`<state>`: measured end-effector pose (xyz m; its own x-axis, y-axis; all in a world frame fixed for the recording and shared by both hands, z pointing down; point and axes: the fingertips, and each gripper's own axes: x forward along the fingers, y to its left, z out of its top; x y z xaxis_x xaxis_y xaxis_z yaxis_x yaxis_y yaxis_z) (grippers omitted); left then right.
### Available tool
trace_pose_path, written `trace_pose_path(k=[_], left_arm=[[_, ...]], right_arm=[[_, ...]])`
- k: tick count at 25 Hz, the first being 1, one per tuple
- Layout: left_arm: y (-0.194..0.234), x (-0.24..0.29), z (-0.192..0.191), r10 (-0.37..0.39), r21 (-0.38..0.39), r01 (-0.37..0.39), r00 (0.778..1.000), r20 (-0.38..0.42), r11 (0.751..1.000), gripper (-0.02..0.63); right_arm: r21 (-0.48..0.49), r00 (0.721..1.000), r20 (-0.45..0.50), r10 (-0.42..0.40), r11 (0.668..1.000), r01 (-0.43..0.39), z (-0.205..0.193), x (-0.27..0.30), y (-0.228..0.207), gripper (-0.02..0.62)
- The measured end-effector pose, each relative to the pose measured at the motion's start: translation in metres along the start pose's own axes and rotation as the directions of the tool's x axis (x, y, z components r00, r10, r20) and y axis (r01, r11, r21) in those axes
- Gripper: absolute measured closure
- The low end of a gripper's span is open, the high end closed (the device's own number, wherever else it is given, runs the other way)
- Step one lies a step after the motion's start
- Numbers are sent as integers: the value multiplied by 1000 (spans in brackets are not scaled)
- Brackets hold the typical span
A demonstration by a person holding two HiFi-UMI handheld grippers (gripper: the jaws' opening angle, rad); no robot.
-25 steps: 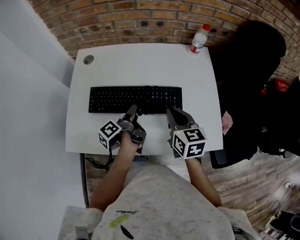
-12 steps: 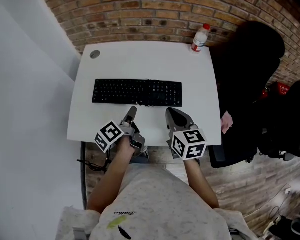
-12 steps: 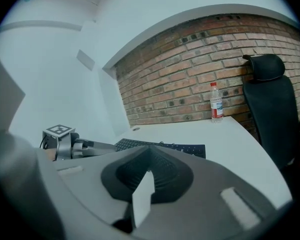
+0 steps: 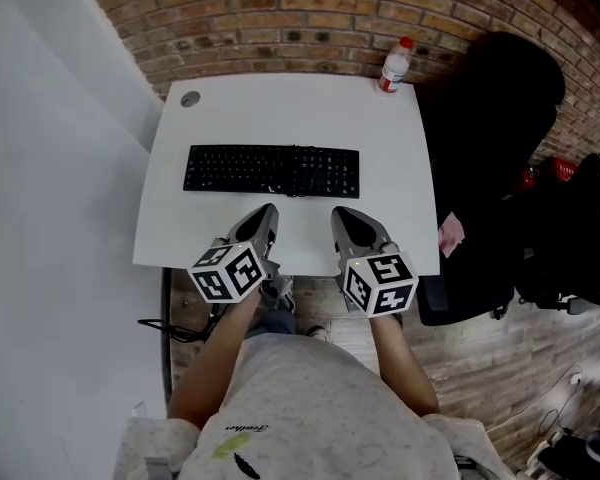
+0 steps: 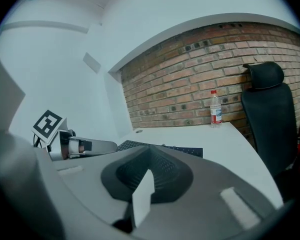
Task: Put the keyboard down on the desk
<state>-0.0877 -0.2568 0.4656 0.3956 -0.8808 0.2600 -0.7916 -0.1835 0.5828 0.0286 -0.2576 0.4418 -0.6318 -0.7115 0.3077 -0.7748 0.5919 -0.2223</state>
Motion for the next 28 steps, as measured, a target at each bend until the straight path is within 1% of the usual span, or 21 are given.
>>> trace_pose_path(k=[2, 4, 5, 6, 9, 12, 20, 28], left_arm=[[-5, -4, -2, 3, 91, -1, 1000, -13, 996, 614], [-10, -9, -4, 13, 191, -9, 1000, -18, 982, 614], [-12, -11, -4, 16, 227, -11, 1000, -19, 974, 614], [-13, -13, -5, 16, 247, -10, 1000, -20, 969, 614], [-17, -20, -9, 7, 252, -1, 1000, -24, 968, 614], [-18, -27, -13, 14, 263, -7, 1000, -23, 965, 614], [-15, -36, -19, 24, 257, -19, 1000, -16, 966, 614], [-20, -44, -7, 30, 271, -27, 1000, -7, 962, 614]], right_arm=[[-5, 1000, 2, 3, 1000, -3, -1, -4, 3, 592], [-13, 1000, 3, 5, 1000, -5, -2, -8, 5, 592], [-15, 1000, 4, 7, 1000, -7, -2, -9, 6, 592], [-15, 1000, 5, 10, 1000, -9, -3, -10, 7, 592], [-16, 1000, 10, 15, 1000, -15, -3, -14, 10, 592], [-21, 1000, 12, 24, 999, -24, -3, -17, 13, 592], [-35, 1000, 3, 26, 999, -26, -10, -26, 17, 592], [-51, 1000, 2, 23, 998, -23, -5, -28, 19, 592]])
